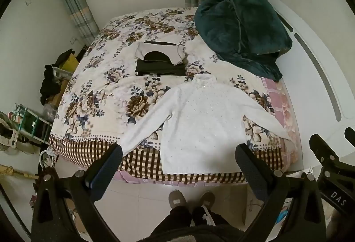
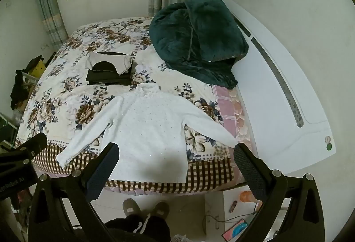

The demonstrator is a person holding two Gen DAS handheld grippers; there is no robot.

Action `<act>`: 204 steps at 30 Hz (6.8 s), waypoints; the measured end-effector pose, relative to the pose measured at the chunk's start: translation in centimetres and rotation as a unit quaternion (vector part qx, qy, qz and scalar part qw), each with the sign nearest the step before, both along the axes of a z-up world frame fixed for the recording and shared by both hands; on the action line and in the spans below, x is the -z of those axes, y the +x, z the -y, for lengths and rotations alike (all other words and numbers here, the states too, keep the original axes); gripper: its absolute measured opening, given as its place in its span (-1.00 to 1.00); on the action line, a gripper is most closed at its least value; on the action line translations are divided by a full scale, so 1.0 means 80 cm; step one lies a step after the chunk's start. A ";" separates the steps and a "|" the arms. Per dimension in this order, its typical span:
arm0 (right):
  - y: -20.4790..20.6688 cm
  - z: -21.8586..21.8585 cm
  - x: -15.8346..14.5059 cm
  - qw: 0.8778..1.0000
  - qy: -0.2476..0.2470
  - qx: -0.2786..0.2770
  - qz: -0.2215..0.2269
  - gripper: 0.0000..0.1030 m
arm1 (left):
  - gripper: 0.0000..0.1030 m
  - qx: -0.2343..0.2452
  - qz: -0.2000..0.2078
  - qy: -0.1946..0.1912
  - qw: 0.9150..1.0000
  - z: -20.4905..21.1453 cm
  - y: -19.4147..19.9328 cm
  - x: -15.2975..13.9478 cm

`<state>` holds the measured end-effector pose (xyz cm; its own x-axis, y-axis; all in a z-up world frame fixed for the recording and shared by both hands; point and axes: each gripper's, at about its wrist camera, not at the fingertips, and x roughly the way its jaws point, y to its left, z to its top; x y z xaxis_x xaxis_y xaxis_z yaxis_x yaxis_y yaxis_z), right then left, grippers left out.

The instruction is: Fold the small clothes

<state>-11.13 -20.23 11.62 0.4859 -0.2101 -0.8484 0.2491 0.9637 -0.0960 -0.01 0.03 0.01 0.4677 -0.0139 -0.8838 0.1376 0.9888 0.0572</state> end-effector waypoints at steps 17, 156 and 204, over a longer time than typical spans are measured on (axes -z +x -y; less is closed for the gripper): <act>0.001 -0.002 0.000 1.000 0.003 -0.001 0.000 1.00 | 1.00 0.002 0.003 0.002 1.000 -0.007 -0.005 -0.002; 0.001 0.636 0.762 0.761 0.211 0.613 -0.037 -0.41 | 1.00 -0.016 -0.195 0.109 0.975 0.190 0.317 0.653; 0.482 -0.151 0.734 0.977 0.143 -0.112 -0.108 -0.83 | 1.00 -0.253 -0.170 0.076 0.949 -0.174 0.259 0.627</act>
<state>27.41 -8.17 -47.07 0.2950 0.1407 -0.9451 0.0329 0.9870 0.1572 20.74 13.94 -50.13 0.0676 0.2761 -0.9587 -0.3166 0.9172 0.2418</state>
